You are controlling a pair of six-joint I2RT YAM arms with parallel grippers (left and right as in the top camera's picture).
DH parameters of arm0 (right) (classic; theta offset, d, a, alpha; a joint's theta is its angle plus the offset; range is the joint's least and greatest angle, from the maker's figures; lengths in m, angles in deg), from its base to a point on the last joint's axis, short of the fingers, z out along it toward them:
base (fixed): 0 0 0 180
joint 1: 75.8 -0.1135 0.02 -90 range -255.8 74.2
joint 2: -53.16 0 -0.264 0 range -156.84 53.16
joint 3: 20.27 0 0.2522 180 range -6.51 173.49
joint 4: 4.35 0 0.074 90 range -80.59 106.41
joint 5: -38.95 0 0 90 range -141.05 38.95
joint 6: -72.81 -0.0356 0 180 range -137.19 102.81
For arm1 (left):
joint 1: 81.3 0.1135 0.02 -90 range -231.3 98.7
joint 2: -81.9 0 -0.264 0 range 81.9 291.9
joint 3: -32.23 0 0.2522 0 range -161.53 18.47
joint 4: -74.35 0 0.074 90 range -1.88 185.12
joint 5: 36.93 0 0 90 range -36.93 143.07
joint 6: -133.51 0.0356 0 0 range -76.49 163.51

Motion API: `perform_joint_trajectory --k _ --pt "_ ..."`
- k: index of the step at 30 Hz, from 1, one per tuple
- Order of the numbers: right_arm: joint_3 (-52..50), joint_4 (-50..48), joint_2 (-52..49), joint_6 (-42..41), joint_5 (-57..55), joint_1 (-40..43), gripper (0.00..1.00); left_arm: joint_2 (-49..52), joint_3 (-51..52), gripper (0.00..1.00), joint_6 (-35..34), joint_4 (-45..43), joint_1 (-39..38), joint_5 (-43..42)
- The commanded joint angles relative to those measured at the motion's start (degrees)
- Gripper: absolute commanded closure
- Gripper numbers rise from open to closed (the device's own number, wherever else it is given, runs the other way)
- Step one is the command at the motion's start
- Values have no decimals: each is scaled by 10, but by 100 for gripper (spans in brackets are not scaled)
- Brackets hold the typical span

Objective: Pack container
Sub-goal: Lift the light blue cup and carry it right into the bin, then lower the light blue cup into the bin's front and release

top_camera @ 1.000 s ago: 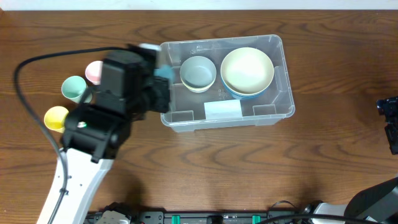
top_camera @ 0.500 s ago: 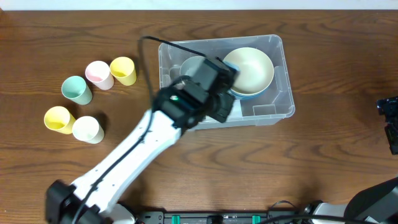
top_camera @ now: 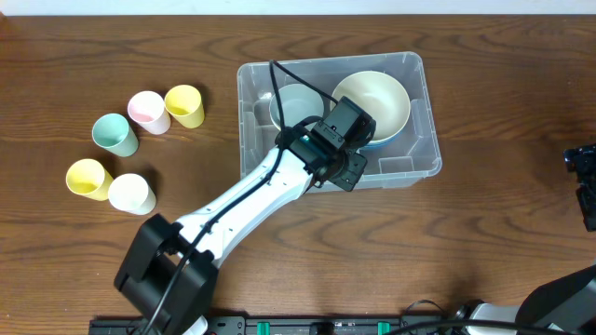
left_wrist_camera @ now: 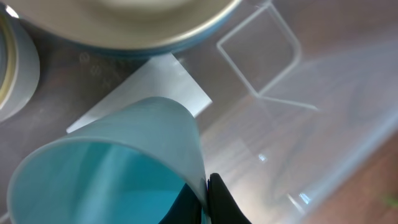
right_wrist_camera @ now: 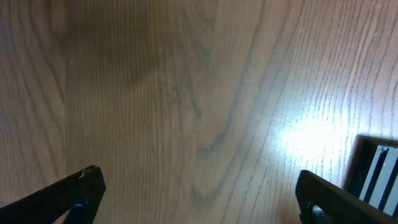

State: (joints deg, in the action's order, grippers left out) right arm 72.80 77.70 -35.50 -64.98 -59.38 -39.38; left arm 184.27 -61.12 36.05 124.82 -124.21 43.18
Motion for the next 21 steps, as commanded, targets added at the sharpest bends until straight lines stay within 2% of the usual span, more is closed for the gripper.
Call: perform_joint_trajectory --k 1,21 --pt "0 1 2 -10 -2 4 1 10 -3 94 7 0 -1 0" --pt "0 1 2 -10 -2 4 1 13 -1 94 25 26 -1 14"
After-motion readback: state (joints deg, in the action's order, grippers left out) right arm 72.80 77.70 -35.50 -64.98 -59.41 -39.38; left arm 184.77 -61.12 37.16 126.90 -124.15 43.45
